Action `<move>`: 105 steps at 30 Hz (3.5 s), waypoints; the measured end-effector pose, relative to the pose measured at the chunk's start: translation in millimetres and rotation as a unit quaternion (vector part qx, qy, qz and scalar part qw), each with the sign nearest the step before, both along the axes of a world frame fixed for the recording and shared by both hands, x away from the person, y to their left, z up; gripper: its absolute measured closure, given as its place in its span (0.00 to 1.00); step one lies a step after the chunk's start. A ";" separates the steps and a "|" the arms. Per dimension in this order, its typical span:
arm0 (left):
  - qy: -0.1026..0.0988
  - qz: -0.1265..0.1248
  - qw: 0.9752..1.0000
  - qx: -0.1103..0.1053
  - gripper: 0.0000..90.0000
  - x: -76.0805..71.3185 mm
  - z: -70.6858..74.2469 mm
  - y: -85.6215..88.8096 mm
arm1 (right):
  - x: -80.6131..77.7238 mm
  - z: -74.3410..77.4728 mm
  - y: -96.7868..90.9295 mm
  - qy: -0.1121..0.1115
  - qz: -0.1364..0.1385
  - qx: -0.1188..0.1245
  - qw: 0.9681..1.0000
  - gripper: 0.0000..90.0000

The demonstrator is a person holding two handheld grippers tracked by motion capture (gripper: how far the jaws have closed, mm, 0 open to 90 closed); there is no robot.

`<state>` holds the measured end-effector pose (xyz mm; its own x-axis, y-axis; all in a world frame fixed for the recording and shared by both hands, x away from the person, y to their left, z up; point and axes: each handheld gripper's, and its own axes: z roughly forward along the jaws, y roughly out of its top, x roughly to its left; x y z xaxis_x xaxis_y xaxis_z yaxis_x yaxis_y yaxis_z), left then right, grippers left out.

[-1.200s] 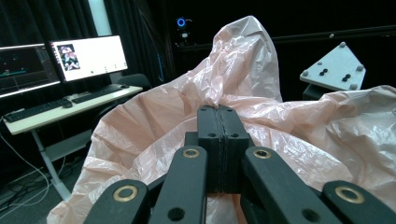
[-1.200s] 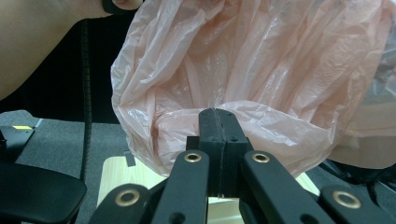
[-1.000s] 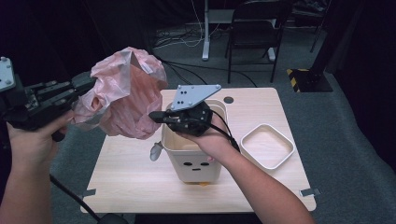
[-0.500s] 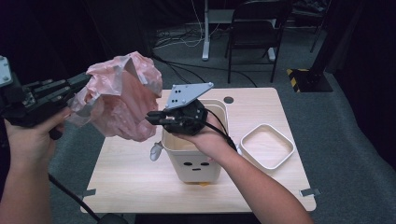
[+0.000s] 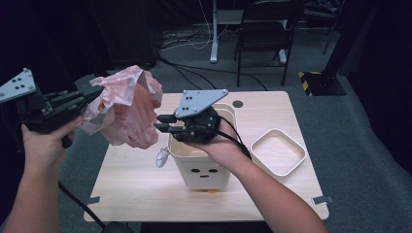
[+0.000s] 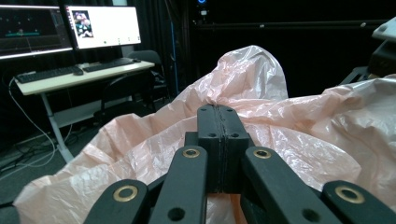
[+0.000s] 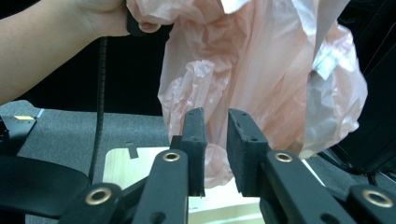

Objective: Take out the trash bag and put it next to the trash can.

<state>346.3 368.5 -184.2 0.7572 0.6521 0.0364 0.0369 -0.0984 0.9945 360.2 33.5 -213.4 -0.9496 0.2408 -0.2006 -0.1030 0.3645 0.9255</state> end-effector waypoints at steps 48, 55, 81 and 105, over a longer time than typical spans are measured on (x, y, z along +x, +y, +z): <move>0.117 0.043 0.992 0.009 1.00 60.4 -120.3 -4.0 | -7.2 -12.7 -62.3 -0.007 -0.063 0.011 0.998 0.78; 0.145 0.060 0.988 0.007 1.00 65.0 -144.4 5.2 | -9.3 -13.5 -69.6 -0.009 -0.070 0.017 0.997 0.78; 0.185 0.088 0.979 0.015 0.93 56.0 -191.0 16.4 | -15.2 -21.2 -89.5 -0.015 -0.091 0.016 0.996 0.75; 0.143 0.130 0.981 0.019 0.52 47.4 -165.0 10.8 | -19.7 -32.0 -117.7 -0.011 -0.121 0.023 0.992 0.73</move>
<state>393.7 379.3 -349.2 0.5485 0.8268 -0.1252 0.3434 -0.0862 0.9352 340.5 -84.2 -245.4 -0.8588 0.4699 -0.2040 -0.0382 0.3384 0.9402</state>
